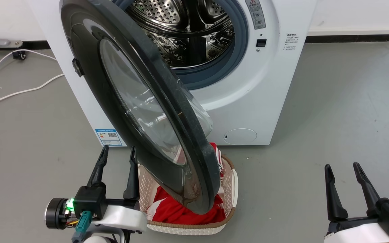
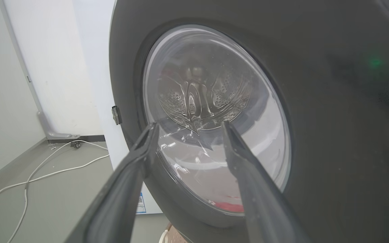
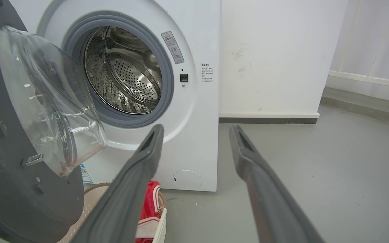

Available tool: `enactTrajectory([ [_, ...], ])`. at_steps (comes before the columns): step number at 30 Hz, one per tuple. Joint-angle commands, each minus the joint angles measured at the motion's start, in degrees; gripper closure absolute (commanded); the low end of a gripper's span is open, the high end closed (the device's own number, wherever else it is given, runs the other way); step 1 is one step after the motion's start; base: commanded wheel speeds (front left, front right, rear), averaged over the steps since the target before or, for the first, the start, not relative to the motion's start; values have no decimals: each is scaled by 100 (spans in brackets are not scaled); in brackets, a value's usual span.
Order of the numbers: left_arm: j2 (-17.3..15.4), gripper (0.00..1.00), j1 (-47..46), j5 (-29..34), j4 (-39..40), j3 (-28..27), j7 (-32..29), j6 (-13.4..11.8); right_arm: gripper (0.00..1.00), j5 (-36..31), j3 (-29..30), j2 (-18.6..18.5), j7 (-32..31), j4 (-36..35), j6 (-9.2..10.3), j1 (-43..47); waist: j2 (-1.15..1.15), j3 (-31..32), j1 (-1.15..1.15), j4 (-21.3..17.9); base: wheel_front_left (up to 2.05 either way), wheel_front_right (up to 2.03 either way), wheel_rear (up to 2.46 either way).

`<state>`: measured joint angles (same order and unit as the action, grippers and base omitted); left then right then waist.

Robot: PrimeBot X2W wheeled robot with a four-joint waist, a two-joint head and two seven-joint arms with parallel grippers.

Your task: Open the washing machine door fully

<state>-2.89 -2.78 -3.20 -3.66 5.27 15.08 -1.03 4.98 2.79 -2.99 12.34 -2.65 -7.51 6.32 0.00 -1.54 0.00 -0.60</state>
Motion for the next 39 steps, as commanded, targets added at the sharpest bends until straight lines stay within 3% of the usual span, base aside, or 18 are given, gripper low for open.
enactTrajectory([
  [1, 2, 54, -47, -8, -16, 0, 12, 26, 0, 28, -9, 21, 28, 26, 4, -58, 0, 0, 0, 2, 0, 0, 0],
  [2, 2, 87, -45, -10, -22, 4, 12, 34, 0, 26, -10, 21, 31, 29, 4, -60, 0, -3, 0, 3, 0, 0, 0],
  [3, 2, 100, -47, -14, -29, 3, 12, 44, 0, 31, -13, 21, 35, 35, 4, -60, 0, -6, 0, 3, 0, 0, 0],
  [17, 2, 100, -260, -63, 390, 16, 12, 10, 0, 76, 33, 21, 77, 119, 4, -115, 0, -34, 0, 31, 0, 0, 0],
  [29, -25, 100, -901, 127, 1741, 145, 11, -18, 0, 60, 55, 20, 125, 219, 4, -151, 0, -38, 0, 63, 0, 0, 0],
  [39, -14, 100, -1436, 251, 2917, 767, -75, 58, 0, 70, 76, 20, 145, 285, 4, -176, 0, -62, 0, 53, 0, 0, 0],
])
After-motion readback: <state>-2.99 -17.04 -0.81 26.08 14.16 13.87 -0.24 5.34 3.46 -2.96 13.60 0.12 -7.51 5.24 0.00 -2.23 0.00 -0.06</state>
